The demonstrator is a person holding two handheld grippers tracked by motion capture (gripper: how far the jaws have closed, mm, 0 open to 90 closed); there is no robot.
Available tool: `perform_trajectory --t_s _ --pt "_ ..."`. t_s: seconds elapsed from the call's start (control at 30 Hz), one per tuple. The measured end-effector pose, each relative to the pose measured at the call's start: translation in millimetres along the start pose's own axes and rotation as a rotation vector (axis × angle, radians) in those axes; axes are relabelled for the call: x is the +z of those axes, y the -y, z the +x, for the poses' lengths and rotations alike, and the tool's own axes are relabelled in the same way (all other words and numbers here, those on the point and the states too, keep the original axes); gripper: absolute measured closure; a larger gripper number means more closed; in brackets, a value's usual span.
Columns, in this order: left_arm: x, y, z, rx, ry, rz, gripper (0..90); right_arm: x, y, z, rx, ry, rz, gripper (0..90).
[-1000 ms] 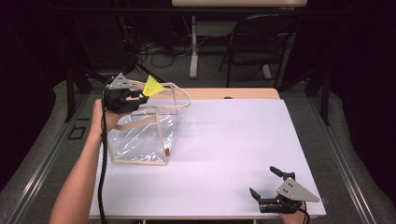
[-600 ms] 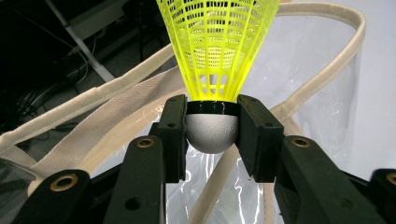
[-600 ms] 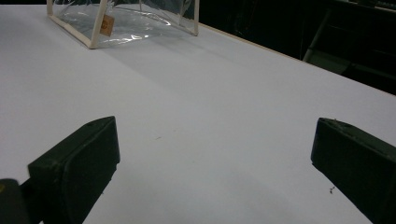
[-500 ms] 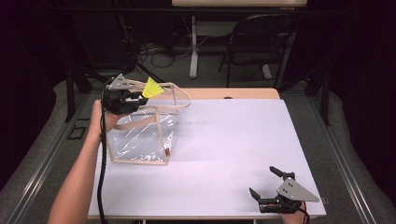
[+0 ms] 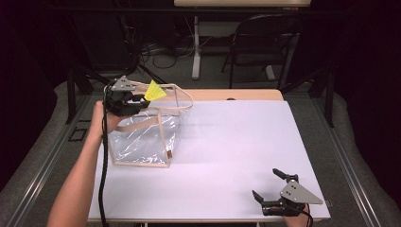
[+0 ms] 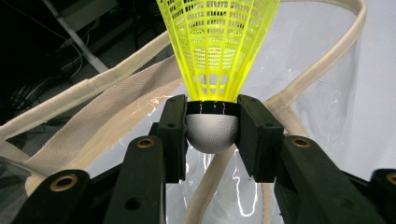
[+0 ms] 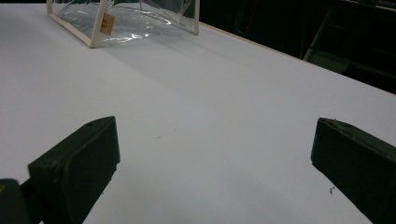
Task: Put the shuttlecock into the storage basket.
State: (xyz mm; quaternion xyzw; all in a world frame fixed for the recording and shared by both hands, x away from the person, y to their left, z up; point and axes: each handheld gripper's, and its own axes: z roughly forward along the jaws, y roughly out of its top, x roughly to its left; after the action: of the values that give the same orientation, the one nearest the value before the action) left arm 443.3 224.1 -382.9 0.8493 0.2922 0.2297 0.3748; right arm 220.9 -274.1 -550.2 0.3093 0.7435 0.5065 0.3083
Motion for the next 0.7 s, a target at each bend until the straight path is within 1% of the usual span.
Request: perform_trajectory --t_s 0.23,0.5,0.7 --pt "1.6 -0.1 0.7 -0.009 0.006 0.017 64.8 0.2 0.0 0.1 -0.001 0.000 0.001 0.8" --pt "3.1 0.4 1.4 -0.008 0.008 0.036 64.8 0.2 0.1 0.1 -0.002 0.001 0.002 0.8" --pt "4.4 0.5 2.3 -0.003 -0.001 0.049 64.7 0.1 0.1 0.1 -0.001 0.001 0.003 0.8"
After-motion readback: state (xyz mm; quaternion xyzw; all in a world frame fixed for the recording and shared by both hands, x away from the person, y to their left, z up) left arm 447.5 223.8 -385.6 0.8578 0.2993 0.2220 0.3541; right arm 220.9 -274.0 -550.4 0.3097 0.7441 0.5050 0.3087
